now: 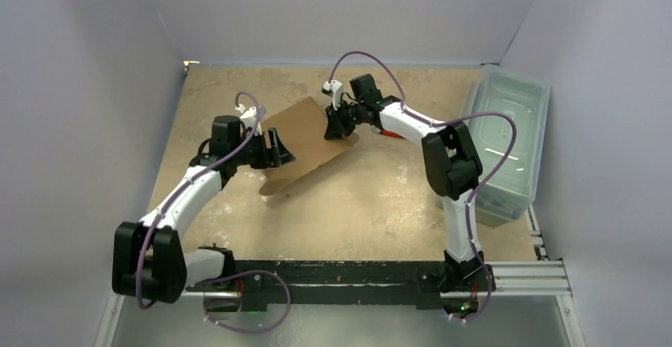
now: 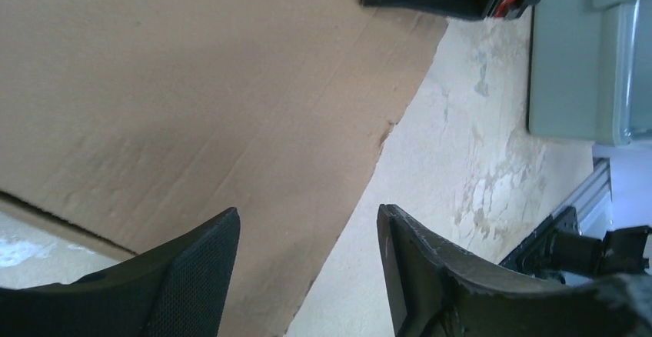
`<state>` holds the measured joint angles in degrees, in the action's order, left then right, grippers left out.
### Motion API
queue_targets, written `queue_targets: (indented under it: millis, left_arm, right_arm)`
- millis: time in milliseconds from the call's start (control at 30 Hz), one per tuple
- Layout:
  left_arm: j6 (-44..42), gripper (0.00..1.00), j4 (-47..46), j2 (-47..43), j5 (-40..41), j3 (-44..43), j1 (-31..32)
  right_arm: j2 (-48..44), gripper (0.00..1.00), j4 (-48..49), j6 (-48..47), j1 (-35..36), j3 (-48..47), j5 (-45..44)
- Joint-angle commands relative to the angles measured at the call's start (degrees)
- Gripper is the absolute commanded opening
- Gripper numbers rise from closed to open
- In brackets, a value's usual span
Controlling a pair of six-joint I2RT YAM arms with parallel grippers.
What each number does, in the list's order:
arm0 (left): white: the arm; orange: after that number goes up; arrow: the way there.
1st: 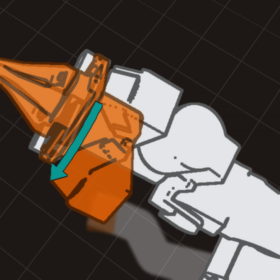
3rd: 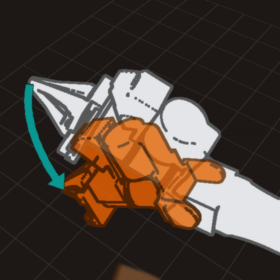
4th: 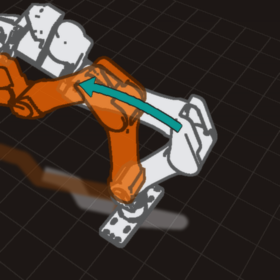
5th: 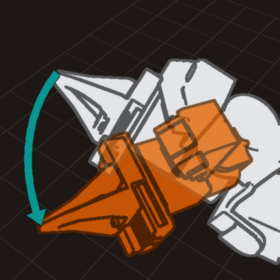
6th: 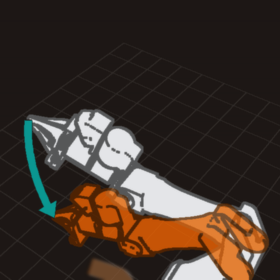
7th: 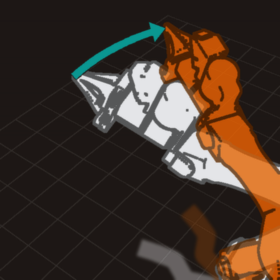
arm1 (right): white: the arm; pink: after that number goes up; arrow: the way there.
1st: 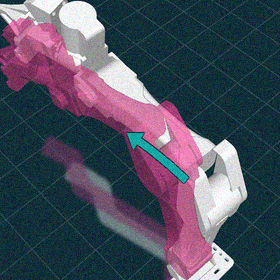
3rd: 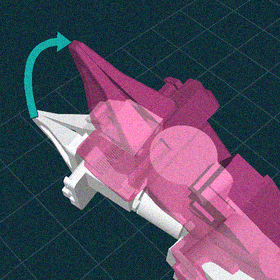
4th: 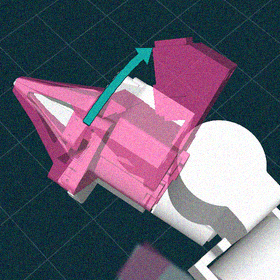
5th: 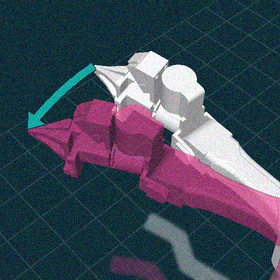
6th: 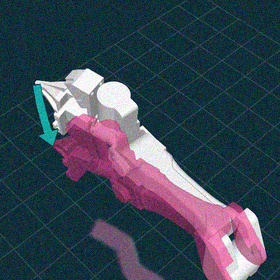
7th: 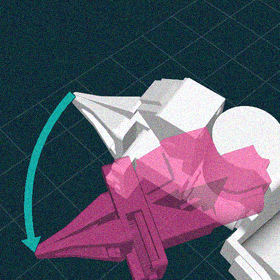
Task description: Fold the paper box
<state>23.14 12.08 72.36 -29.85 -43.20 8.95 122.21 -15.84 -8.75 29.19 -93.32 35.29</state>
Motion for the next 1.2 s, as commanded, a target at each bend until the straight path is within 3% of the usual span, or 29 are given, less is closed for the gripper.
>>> queue_targets:
  millis: [0, 233, 400, 600, 800, 1167]
  left_arm:
    - [5.07, 0.67, -3.38, -8.01, 5.96, 1.5, -1.29]
    - [13.25, 0.86, -3.48, -17.93, 13.51, 8.86, -5.48]
    - [20.05, 0.87, -8.41, -18.85, 11.44, 13.89, -6.43]
    - [22.26, 0.88, -10.76, -17.47, 11.28, 15.0, -6.73]
    - [22.93, 0.88, -11.18, -16.46, 12.29, 17.27, -7.1]
    - [25.46, 0.91, -16.43, -14.88, 9.87, 18.52, -7.63]
  right_arm:
    - [-2.48, 0.19, -3.56, -3.88, 0.05, -2.51, 5.11]
    - [-5.4, 0.27, -4.24, -5.0, 0.16, -2.4, 11.29]
    - [-6.15, 0.3, -3.14, -3.33, 0.08, -2.51, 11.3]
    - [-7.65, 0.53, -1.48, 0.35, -0.45, -2.72, 5.32]
    - [-6.25, 0.66, 2.1, 7.52, -4.48, -1.26, -0.25]
    - [1.67, 0.68, 3.72, 14.73, -6.84, -4.58, 3.28]
